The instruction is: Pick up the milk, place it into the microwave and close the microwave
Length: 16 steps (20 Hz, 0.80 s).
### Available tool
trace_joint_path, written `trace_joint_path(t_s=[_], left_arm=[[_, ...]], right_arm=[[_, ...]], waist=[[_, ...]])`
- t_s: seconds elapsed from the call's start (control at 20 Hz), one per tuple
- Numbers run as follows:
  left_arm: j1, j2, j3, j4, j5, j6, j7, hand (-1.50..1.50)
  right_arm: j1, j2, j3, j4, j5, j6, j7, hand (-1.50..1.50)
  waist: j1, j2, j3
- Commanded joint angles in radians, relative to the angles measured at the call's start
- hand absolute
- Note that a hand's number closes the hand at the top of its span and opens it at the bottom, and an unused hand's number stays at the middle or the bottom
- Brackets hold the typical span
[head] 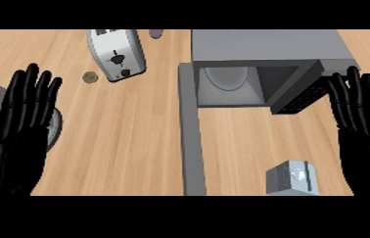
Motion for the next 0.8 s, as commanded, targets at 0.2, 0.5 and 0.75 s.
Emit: trace_joint_path(t_s=[0.2, 0.5, 0.75], left_arm=[[-0.048, 0.052, 0.126, 0.015, 0.101, -0.045, 0.01, -1.5], [0.065, 0.043, 0.197, 0.043, 0.187, -0.07, 0.009, -1.5], [0.142, 0.05, 0.229, -0.124, 0.242, -0.076, 0.113, -1.5]], right_arm=[[0.153, 0.059, 0.168, -0.271, 0.019, 0.007, 0.139, -1.5], [0.265, 0.03, 0.29, -0.406, 0.036, 0.04, 0.304, -1.5], [0.341, 0.012, 0.278, -0.51, 0.056, 0.036, 0.34, -1.5]], waist=[[0.013, -0.006, 0.003], [0.018, -0.006, 0.002], [0.017, -0.006, 0.003]])
